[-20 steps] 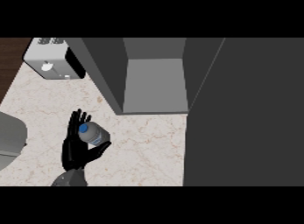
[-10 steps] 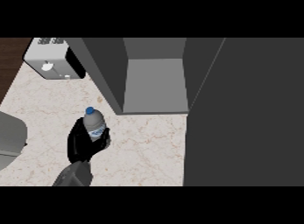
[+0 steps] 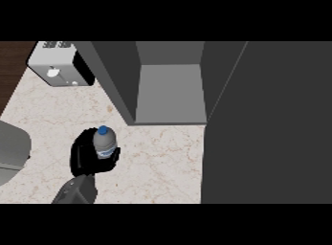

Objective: Pick up the bottled water, place it into the cabinet and close the cabinet

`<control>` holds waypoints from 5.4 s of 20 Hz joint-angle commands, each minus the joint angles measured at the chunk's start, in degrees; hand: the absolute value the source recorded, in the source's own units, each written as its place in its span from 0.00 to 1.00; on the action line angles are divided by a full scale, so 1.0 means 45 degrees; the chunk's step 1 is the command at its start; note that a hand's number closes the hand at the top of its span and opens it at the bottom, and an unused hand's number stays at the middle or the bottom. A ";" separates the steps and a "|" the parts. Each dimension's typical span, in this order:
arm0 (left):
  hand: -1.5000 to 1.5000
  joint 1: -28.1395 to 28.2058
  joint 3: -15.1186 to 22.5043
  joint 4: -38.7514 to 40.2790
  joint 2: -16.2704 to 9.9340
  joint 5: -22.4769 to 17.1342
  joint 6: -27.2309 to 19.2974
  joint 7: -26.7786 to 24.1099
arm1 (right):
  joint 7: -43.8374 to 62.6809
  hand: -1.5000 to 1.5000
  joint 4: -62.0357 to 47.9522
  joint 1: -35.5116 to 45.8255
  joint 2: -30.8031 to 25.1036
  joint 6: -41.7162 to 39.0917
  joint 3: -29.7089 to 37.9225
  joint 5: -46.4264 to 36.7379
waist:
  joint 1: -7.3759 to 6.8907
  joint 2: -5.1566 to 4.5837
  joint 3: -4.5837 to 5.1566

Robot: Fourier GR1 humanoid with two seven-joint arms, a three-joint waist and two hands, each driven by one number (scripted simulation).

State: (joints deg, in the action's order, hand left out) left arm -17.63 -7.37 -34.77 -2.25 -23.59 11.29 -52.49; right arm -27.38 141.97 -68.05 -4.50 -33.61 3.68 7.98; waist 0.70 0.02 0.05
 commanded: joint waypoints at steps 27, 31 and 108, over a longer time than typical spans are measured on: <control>1.00 -0.0103 0.8620 -1.2552 0.0499 0.0190 -0.8675 0.8594 | 0.1097 0.00 0.0768 0.0949 0.0277 0.0005 0.0201 0.1164 | -0.0031 0.0045 -0.0015; 1.00 -0.2006 0.8574 -1.2062 0.0499 0.0433 -1.0527 0.9386 | 0.0898 0.00 0.0792 0.1023 0.0362 -0.0162 0.0272 0.1123 | 0.0112 0.0029 -0.0015; 0.00 -0.8382 0.6029 -0.0899 0.0383 -0.2096 -0.7310 0.5098 | 0.3037 0.00 0.1098 0.2742 0.0429 0.0043 0.0827 0.2047 | -0.0317 0.0101 0.0006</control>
State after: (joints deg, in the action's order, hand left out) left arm -59.40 18.41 -33.06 -0.12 -33.72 -22.36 -31.16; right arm -18.84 137.77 -54.34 -4.60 -35.92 9.66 15.94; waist 0.46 0.30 0.06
